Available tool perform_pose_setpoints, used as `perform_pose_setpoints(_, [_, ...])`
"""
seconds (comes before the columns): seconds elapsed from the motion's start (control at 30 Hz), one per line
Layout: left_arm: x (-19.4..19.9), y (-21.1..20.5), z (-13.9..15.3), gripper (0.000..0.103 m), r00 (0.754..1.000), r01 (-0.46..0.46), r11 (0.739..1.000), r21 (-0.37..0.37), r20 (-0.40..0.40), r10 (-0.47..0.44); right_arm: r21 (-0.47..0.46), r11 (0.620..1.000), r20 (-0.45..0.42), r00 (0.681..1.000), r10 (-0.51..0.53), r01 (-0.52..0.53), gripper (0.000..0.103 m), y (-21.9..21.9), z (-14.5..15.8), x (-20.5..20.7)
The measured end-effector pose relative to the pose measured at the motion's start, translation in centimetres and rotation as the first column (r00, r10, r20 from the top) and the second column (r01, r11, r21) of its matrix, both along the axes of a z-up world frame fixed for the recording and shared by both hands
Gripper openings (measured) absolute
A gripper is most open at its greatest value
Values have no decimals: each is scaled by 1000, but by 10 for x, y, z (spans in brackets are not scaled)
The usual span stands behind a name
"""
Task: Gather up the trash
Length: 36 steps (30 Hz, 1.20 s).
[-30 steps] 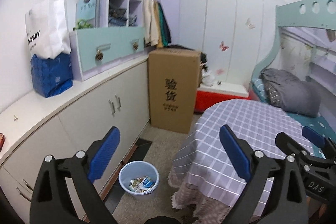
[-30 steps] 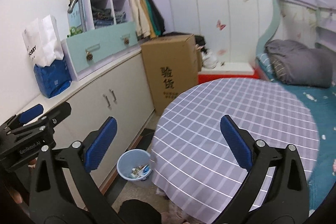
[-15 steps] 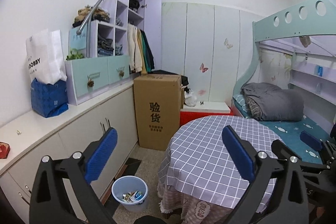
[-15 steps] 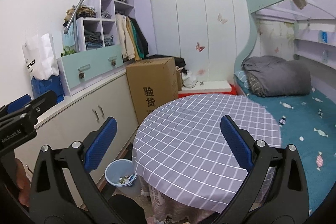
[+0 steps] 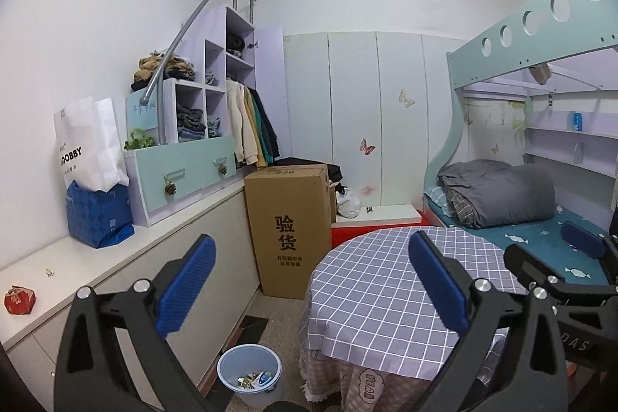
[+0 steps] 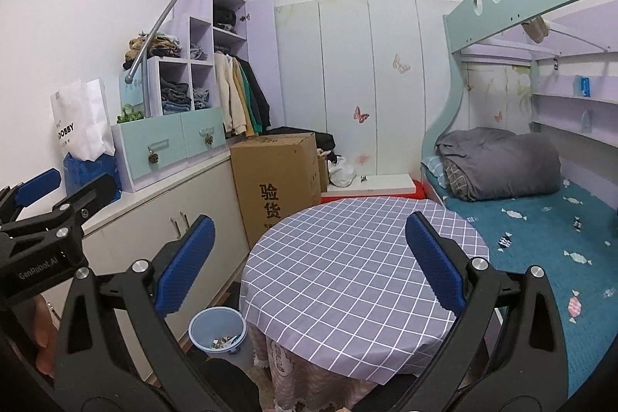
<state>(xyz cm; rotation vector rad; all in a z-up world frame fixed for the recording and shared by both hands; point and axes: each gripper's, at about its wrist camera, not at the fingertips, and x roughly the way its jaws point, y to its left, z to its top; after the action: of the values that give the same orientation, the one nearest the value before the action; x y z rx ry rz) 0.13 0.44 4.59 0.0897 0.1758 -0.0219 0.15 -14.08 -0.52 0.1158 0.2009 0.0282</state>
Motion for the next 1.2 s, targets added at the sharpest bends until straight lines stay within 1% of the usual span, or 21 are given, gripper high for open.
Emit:
perform_pose_setpoints(0.1, [-3,-4,1,98,1000,8,1000,9,3,-8,-1,1000,9,1000,4,-4,97,0,2,-5])
perform_pose_setpoints(0.4, [-6,-5,4,98,1000,26,1000,-7,-5,-26,-4,1000,22,1000,-3,3,97,0,4,-14])
perform_pose_setpoints(0.6, [-5,-4,4,98,999,36,999,-19,-17,-36,-2,1000,17,1000,-1,1,97,-1,4,-14])
perform_pose_setpoints(0.83, [-5,-4,3,98,1000,27,1000,-13,-13,-28,9,1000,-3,1000,21,-21,97,-2,3,-12])
perform_pose_setpoints(1.2, [-5,-5,1,98,1000,26,1000,-8,-13,-26,14,1000,-11,1000,25,-25,97,-5,1,-10])
